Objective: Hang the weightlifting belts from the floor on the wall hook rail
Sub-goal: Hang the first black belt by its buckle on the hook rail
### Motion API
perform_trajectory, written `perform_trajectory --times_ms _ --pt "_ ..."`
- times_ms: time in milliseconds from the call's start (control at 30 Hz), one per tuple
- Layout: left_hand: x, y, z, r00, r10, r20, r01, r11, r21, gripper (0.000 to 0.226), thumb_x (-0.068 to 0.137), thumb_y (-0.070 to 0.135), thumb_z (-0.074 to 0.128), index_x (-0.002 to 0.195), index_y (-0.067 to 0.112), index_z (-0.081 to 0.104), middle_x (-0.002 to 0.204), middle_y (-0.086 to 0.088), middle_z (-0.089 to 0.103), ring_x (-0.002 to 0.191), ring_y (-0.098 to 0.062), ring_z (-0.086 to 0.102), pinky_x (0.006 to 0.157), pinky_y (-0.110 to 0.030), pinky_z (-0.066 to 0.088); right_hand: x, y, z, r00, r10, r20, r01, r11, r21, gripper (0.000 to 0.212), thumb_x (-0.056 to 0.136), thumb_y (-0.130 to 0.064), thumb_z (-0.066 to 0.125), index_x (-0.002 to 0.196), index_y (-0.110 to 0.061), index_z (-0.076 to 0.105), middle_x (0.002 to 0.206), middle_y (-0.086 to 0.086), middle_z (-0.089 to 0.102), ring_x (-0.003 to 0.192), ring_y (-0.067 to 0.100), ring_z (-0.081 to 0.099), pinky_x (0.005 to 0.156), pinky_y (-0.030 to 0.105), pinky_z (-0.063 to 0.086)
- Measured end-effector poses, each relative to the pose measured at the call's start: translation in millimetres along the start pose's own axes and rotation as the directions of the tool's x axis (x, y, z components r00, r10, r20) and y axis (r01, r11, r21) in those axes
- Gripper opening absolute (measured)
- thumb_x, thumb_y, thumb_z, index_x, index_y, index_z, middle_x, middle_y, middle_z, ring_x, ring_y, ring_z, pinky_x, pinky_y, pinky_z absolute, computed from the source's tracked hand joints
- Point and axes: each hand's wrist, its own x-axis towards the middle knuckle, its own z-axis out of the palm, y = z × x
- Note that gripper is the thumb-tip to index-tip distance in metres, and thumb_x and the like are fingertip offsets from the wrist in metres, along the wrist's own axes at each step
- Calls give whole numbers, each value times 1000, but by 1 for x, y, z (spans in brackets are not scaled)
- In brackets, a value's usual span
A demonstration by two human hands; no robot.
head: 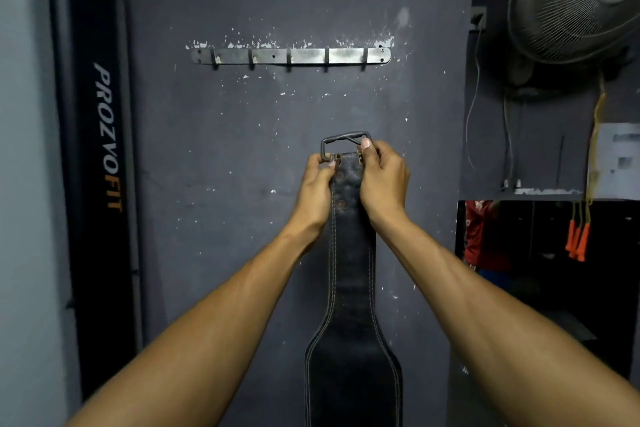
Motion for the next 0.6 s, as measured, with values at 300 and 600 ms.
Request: perform_trajectory --times_ms 300,600 --pt "74 19 10 994 51 95 -62 991 117 28 106 23 49 80 15 52 71 -3 63 49 -18 58 42 -25 51 58 4 -2 996 -81 -43 82 996 35 41 104 -40 54 69 -20 51 58 -11 45 56 2 37 54 22 33" --pt "174 24 41 980 197 -11 -184 932 312 36 103 27 52 68 18 48 71 -11 49 63 -23 47 51 -29 49 142 8 23 991 -39 -125 48 996 75 42 104 -30 47 64 -18 49 60 -9 47 60 11 41 59 35 34"
